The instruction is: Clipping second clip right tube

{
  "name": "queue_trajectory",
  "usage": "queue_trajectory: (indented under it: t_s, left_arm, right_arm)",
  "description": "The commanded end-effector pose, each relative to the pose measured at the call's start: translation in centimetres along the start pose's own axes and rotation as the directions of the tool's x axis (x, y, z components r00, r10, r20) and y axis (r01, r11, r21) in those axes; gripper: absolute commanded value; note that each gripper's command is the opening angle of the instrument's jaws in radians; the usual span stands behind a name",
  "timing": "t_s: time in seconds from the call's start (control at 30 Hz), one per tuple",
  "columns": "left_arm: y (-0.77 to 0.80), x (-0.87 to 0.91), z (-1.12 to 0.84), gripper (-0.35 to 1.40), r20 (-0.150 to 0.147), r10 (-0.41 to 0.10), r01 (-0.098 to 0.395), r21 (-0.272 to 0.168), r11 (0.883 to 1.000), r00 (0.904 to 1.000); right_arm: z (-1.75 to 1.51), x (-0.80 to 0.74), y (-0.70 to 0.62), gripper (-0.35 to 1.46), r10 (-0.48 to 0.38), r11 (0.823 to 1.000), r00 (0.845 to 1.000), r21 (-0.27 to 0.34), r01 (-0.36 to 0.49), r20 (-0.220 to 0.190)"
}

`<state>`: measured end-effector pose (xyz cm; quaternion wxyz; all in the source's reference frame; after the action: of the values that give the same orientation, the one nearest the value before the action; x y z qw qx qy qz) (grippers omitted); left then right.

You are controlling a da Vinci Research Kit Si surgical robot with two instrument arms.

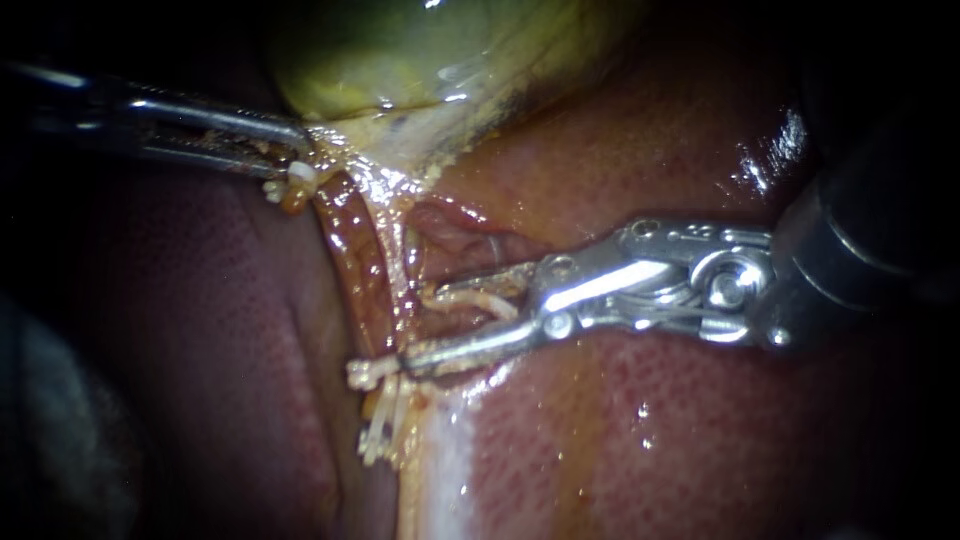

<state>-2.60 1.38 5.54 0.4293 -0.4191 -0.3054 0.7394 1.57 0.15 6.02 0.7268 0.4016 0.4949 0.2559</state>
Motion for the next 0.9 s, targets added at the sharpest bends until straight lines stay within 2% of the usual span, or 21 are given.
queue_trajectory:
  t_s: [0.03, 0.3, 0.73, 0.9]
  left_arm:
    - [0.0, 0.0, 0.0, -0.35, 0.0, 0.0, 0.0, 0.0, 1.0, 1.0]
    - [0.0, 0.0, 0.0, -0.35, 0.0, 0.0, 0.0, 0.0, 1.0, 1.0]
    - [0.0, 0.0, 0.0, -0.35, 0.0, 0.0, 0.0, 0.0, 1.0, 1.0]
    - [0.0, 0.0, 0.0, -0.35, 0.0, 0.0, 0.0, 0.0, 1.0, 1.0]
  right_arm:
    - [0.01, 0.0, 0.01, 0.5, 0.005, 1.0, 1.0, 0.002, -0.005, -0.005]
    - [0.09, -0.03, 0.09, 0.5, 0.032, 0.999, 0.999, 0.013, -0.031, -0.03]
    - [0.35, -0.12, 0.18, 0.5, 0.064, 0.998, 0.997, 0.03, -0.063, -0.045]
    - [0.41, -0.1, 0.18, 0.5, 0.089, 0.995, 0.993, 0.057, -0.085, -0.078]
